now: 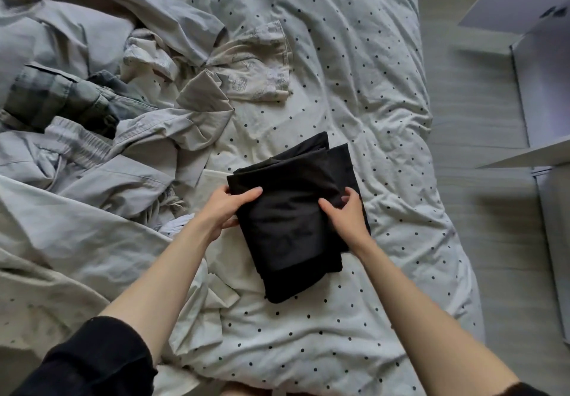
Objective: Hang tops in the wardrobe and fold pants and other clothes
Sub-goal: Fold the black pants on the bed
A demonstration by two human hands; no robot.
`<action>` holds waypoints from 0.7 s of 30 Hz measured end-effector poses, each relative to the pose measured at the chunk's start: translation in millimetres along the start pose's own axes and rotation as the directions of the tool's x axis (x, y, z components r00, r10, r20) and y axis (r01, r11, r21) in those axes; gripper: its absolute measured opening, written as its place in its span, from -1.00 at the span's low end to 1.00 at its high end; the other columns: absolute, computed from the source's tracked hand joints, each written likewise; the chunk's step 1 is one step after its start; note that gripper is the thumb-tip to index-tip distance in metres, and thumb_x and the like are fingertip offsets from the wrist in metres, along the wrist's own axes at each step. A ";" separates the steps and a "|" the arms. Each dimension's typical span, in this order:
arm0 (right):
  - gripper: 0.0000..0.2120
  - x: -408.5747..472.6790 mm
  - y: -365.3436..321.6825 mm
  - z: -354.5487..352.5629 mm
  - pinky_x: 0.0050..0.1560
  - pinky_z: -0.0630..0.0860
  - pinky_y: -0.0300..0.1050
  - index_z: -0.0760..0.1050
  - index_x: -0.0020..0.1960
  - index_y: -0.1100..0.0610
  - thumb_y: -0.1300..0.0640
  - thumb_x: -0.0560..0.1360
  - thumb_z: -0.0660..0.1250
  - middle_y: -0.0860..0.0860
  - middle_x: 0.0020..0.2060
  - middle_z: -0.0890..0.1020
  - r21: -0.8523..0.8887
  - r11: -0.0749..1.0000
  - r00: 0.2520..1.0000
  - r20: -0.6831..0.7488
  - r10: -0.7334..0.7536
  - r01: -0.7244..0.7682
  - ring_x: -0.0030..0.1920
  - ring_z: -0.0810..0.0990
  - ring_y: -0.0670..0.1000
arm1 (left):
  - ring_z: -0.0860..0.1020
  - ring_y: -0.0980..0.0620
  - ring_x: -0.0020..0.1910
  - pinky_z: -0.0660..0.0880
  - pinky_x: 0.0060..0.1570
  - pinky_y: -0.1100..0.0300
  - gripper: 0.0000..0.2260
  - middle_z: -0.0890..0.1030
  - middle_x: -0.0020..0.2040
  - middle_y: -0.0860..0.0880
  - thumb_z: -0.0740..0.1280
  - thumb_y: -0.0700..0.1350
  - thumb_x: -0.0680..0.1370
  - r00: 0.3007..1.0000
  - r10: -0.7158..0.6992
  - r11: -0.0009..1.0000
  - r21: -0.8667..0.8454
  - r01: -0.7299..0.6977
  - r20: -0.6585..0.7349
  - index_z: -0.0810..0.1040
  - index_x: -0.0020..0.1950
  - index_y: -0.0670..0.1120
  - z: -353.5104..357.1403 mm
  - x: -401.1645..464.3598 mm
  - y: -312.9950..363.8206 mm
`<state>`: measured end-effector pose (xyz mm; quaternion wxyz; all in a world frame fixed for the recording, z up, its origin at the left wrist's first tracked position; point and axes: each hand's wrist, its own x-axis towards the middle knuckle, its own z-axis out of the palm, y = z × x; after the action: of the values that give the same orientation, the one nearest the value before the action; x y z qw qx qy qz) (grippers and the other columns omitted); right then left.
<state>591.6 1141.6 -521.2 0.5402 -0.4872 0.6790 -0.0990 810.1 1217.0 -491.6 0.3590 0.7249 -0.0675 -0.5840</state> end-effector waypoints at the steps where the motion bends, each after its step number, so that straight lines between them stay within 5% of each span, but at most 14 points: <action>1: -0.38 7.8 0.5 -4.5 0.22 0.47 -0.09 0.28 0.40 0.22 0.07 0.44 0.44 0.08 0.24 0.48 0.122 0.987 0.990 0.105 0.095 -0.108 0.18 0.53 0.03 | 0.62 0.27 -0.26 0.49 -0.42 0.32 -0.63 0.65 -0.04 0.07 0.50 -0.02 0.39 1.000 0.000 1.000 -0.013 0.000 0.003 0.51 0.14 -0.03 -1.7 0.8 -2.4; 4: -0.53 22.0 0.1 -14.7 -0.27 0.55 -0.28 0.47 0.22 0.15 0.07 0.37 0.50 0.01 0.02 0.65 0.130 0.968 0.934 0.316 0.166 -0.216 -0.12 0.67 -0.11 | 0.63 0.25 -0.28 0.49 -0.45 0.35 -0.58 0.62 -0.03 0.05 0.49 -0.05 0.40 0.999 0.011 1.000 -0.002 -0.011 0.038 0.48 0.20 -0.07 -5.1 -1.4 -11.4; 7: -0.50 28.4 1.4 -15.9 -0.03 0.58 -0.09 0.45 0.22 0.19 0.10 0.35 0.52 0.08 0.03 0.64 0.112 0.976 0.937 0.319 0.142 -0.186 -0.04 0.66 0.03 | 0.54 0.36 -0.36 0.53 -0.35 0.23 -0.63 0.57 -0.12 0.14 0.51 -0.05 0.39 0.997 0.071 0.986 0.150 -0.070 -0.003 0.49 0.13 -0.01 -3.2 -4.5 -21.0; 9: -0.47 26.5 -1.6 -17.0 0.03 0.53 -0.08 0.39 0.26 0.19 0.12 0.37 0.51 0.07 0.08 0.56 0.071 0.987 0.953 0.279 0.120 -0.145 0.02 0.60 0.05 | 0.53 0.42 -0.35 0.49 -0.39 0.38 -0.68 0.57 -0.13 0.19 0.52 -0.09 0.37 0.989 0.141 0.982 0.130 -0.135 -0.037 0.52 0.07 0.00 0.9 -3.8 -24.1; 12: -0.43 24.5 -7.0 -26.0 -0.12 0.42 -0.22 0.32 0.31 0.12 0.10 0.39 0.49 0.00 0.11 0.46 -0.013 0.995 0.955 0.280 0.095 -0.095 0.11 0.50 0.00 | 0.56 0.37 -0.21 0.43 -0.34 0.54 -0.68 0.61 -0.08 0.17 0.53 -0.11 0.36 0.986 0.169 0.981 0.096 -0.166 -0.019 0.54 0.06 0.01 8.5 -3.9 -20.7; 16: -0.69 30.1 -10.5 -42.2 -0.33 0.52 -0.29 0.57 0.12 0.24 0.23 0.40 0.46 0.01 -0.16 0.70 0.026 0.990 0.917 0.382 0.115 -0.135 -0.19 0.68 -0.05 | 0.56 0.37 -0.20 0.39 -0.38 0.57 -0.72 0.60 -0.10 0.20 0.51 -0.05 0.37 0.988 0.154 0.979 0.131 -0.155 0.016 0.54 0.02 0.04 11.3 -5.9 -19.3; 21: -0.82 43.1 -18.8 -50.8 -0.24 0.58 -0.20 0.60 0.03 0.24 0.27 0.42 0.42 0.11 -0.14 0.70 0.083 0.984 0.916 0.385 0.112 -0.156 -0.17 0.69 0.04 | 0.54 0.25 -0.09 0.37 -0.27 0.25 -0.66 0.58 0.00 0.17 0.44 0.05 0.42 0.997 0.064 0.986 0.149 -0.069 0.037 0.47 0.15 0.13 3.1 -4.7 -22.7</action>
<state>562.4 1079.0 -516.0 0.6930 -0.4183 0.5872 -0.0039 798.6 1234.7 -501.7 0.3215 0.7378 -0.1415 -0.5765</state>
